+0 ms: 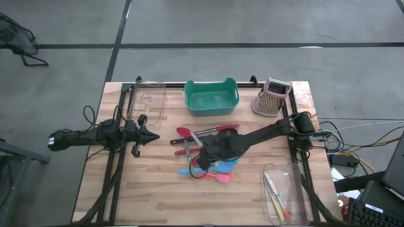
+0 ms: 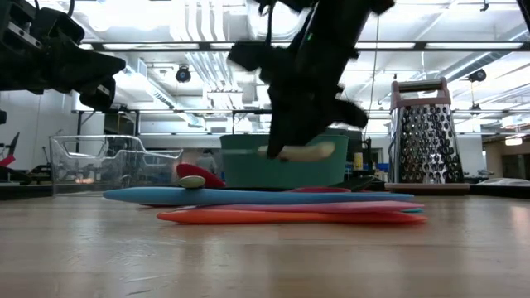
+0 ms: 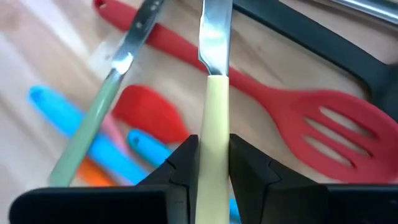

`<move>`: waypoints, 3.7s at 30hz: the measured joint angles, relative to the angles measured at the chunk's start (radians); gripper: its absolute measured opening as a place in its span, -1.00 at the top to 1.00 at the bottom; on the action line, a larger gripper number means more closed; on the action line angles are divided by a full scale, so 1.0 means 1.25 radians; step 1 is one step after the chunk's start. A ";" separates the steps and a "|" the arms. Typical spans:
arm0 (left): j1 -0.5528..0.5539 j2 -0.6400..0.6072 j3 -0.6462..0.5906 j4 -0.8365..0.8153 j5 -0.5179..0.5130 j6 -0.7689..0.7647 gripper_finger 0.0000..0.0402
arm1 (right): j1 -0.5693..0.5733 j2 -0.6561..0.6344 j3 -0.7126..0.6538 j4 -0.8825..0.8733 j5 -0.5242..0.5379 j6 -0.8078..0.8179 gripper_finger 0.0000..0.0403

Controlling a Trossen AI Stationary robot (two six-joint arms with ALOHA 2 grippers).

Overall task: Pick & Place Kitchen Items
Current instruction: Put the yellow knife into the bottom transparent bin, then put the green knife into the bottom transparent bin

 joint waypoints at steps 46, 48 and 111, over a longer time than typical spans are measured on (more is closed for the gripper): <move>0.000 0.000 0.000 0.000 0.000 0.000 0.93 | 0.762 -0.218 -0.007 -0.605 -0.006 0.916 0.67; 0.000 0.000 0.000 0.001 0.000 0.000 0.93 | 0.769 -0.196 -0.009 -0.605 -0.020 0.916 0.67; 0.000 0.000 0.000 0.000 0.000 0.000 0.93 | 0.168 -0.183 0.034 -0.135 0.073 0.126 0.96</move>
